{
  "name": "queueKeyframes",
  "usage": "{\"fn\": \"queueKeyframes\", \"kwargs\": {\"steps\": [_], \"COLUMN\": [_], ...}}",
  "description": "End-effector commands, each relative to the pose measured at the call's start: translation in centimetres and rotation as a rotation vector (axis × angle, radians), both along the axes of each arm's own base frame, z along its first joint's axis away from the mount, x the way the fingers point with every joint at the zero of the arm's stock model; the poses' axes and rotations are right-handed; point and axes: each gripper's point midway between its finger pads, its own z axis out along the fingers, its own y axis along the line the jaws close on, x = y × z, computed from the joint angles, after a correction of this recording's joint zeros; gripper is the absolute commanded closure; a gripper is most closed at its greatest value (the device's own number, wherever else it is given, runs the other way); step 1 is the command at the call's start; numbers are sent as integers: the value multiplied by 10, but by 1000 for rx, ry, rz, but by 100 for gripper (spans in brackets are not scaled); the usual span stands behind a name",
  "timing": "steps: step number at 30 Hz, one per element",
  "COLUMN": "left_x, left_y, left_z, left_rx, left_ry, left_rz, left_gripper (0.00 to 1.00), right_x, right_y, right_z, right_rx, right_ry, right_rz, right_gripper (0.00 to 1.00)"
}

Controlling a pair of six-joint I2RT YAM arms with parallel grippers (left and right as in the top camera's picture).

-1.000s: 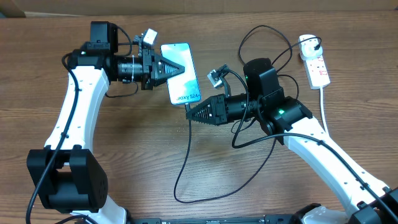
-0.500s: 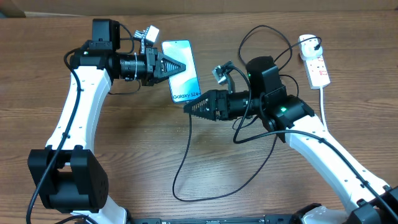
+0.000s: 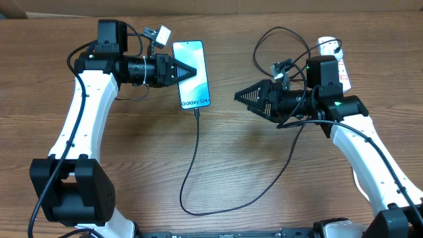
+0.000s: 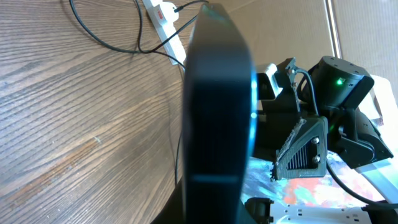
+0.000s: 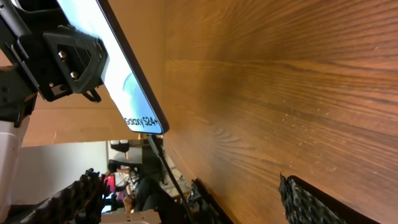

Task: Plug charger to phone and switch on socket
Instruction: 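Lower the phone with the left gripper flat onto the table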

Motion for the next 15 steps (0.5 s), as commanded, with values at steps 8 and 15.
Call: {"fn": "queueKeyframes", "kwargs": {"steps": [8, 15], "left_x": [24, 48], "left_y": [-17, -30], "left_z": [-37, -81], "left_rx": [-87, -87], "left_ry": [144, 239], "left_rz": [-23, 6], "left_gripper": [96, 96], "right_x": [1, 2], "right_y": [-1, -5], "right_z": [6, -3], "right_rx": [-3, -42], "right_ry": [-50, -23], "right_rz": [24, -2], "right_gripper": [10, 10]}}
